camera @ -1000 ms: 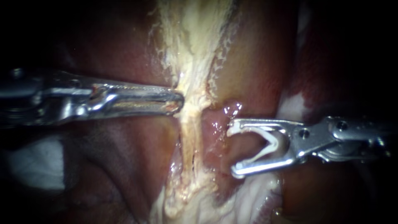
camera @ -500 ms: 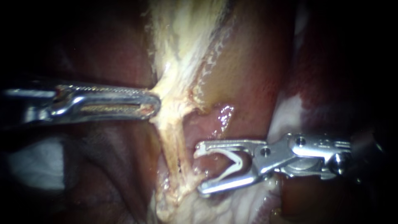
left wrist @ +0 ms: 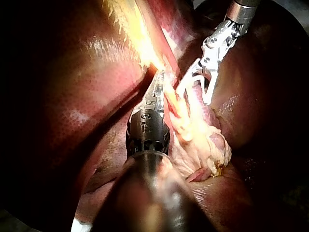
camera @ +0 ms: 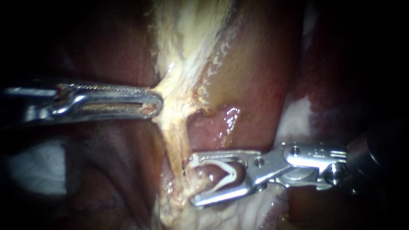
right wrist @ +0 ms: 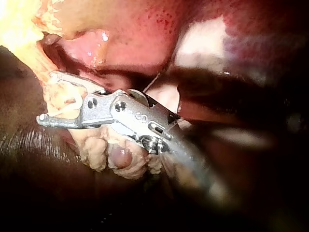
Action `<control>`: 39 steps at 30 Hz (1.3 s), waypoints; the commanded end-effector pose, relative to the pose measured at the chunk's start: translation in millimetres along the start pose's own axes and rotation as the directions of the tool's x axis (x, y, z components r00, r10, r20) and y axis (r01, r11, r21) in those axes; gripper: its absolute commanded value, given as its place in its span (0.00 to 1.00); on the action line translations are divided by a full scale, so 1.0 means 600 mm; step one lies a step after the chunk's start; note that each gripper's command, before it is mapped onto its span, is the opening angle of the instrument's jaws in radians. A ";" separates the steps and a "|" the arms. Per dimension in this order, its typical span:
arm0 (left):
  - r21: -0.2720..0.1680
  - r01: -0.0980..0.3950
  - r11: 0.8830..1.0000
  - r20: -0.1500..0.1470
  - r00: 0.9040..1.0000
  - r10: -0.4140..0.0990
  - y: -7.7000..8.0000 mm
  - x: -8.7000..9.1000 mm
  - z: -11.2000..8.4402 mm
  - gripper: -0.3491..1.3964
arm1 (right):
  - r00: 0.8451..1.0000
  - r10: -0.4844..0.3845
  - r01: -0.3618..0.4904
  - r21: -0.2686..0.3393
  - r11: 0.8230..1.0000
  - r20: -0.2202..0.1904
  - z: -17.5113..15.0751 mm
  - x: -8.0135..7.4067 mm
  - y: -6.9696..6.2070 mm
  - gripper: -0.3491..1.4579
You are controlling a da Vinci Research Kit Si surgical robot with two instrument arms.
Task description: Clipping first clip left tube
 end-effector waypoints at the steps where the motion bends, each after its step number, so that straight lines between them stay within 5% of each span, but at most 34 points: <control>1: 0.000 0.001 1.000 0.000 1.000 -0.001 0.0000 0.0000 0.0000 0.00 | 1.000 0.000 0.000 -0.002 1.000 0.000 0.0003 -0.0001 0.0001 0.52; 26: -0.009 0.012 1.000 0.001 1.000 -0.012 -0.0032 -0.0007 -0.0009 0.00 | 1.000 -0.002 0.002 -0.013 1.000 0.032 0.0046 -0.0034 0.0055 0.52; 39: -0.013 0.012 1.000 0.002 1.000 -0.012 -0.0031 -0.0008 -0.0005 0.00 | 1.000 -0.010 0.009 0.027 1.000 0.027 0.0066 -0.0016 0.0037 0.52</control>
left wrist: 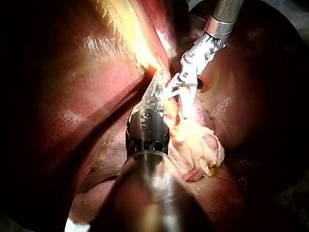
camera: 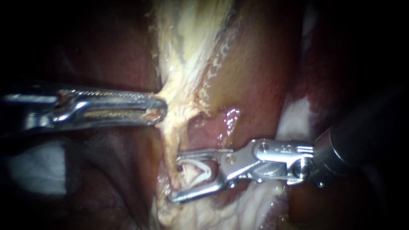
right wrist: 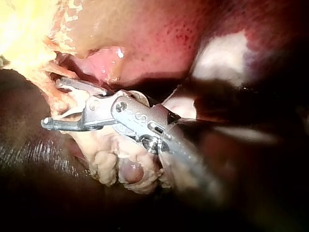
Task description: Clipping first clip left tube
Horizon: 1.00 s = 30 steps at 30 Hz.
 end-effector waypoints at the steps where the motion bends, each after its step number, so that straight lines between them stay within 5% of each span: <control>1: 0.001 0.000 1.000 0.000 1.000 0.000 0.0001 0.0001 0.0002 0.00 | 1.000 -0.005 0.005 0.009 1.000 -0.008 0.0000 0.0005 -0.0004 0.52; 12: 0.002 -0.001 1.000 0.000 1.000 0.001 0.0007 0.0002 0.0006 0.00 | 1.000 -0.018 0.019 0.051 0.999 -0.020 0.0013 0.0015 -0.0016 0.51; 30: 0.002 -0.001 1.000 0.000 1.000 0.001 0.0011 0.0001 0.0011 0.00 | 0.999 -0.046 0.047 0.101 0.994 -0.018 0.0068 -0.0008 -0.0009 0.48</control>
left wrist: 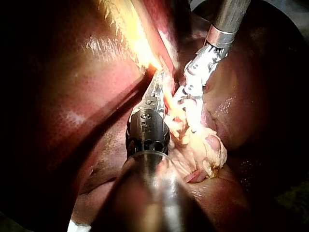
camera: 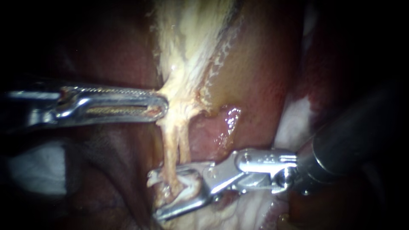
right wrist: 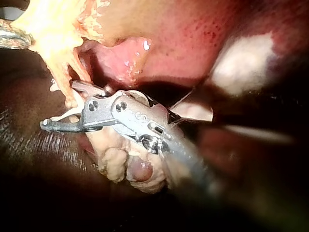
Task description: Clipping first clip left tube
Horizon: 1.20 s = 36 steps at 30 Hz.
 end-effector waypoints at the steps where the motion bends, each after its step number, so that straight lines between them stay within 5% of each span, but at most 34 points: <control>1: 0.000 0.000 1.000 0.000 1.000 0.000 0.0000 0.0000 0.0000 0.00 | 1.000 -0.001 0.001 0.001 1.000 0.001 0.0002 -0.0002 0.0001 0.47; 8: 0.000 0.000 1.000 0.000 1.000 0.000 0.0000 0.0000 0.0000 0.00 | 1.000 -0.002 0.002 0.004 1.000 0.001 -0.0004 -0.0008 0.0004 0.39; 16: 0.000 0.000 1.000 0.000 1.000 0.000 0.0000 0.0000 0.0000 0.00 | 1.000 -0.001 0.001 -0.006 1.000 0.004 -0.0021 -0.0017 0.0013 0.00; 36: 0.000 0.000 1.000 0.000 1.000 0.000 0.0000 0.0000 -0.0001 0.00 | 1.000 -0.001 0.001 -0.005 1.000 0.008 -0.0023 -0.0023 0.0019 0.00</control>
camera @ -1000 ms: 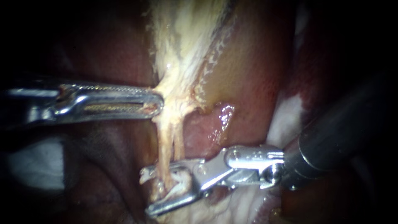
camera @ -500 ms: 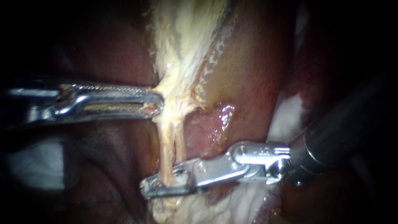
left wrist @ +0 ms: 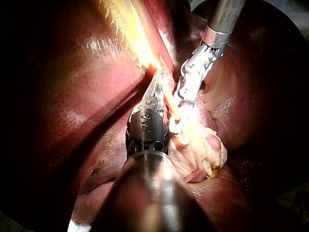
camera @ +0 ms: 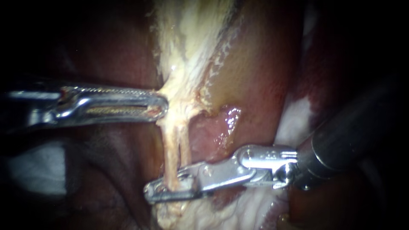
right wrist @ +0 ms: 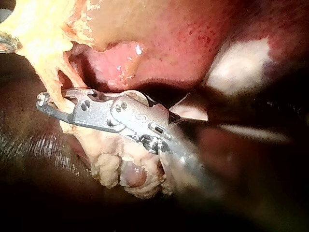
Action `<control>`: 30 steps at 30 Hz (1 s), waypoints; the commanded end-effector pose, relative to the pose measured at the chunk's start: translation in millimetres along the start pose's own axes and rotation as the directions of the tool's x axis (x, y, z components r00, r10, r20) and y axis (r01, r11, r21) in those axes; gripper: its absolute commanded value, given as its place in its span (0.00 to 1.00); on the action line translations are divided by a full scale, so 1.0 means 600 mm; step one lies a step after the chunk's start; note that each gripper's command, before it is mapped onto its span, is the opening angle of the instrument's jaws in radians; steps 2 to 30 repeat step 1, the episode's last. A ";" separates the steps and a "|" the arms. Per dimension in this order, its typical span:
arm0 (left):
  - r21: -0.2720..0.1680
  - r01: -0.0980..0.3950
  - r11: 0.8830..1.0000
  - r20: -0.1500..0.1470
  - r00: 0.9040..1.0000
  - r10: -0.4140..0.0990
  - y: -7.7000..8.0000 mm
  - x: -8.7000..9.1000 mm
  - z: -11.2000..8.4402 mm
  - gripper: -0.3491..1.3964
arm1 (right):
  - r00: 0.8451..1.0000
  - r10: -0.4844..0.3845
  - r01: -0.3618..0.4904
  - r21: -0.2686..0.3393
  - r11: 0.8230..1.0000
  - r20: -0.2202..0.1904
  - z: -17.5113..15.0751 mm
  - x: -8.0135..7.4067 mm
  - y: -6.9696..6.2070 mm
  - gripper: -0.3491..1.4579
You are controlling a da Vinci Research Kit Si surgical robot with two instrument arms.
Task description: Clipping first clip left tube
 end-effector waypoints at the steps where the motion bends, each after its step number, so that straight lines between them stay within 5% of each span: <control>1: 0.000 0.000 1.000 0.000 1.000 0.000 0.0000 0.0000 0.0000 0.00 | 1.000 0.000 0.000 0.000 1.000 0.000 -0.0001 0.0000 0.0000 0.00; 30: 0.000 0.000 1.000 0.000 1.000 0.000 0.0000 0.0000 0.0000 0.00 | 1.000 0.000 0.000 0.000 1.000 0.000 -0.0001 0.0000 0.0000 0.00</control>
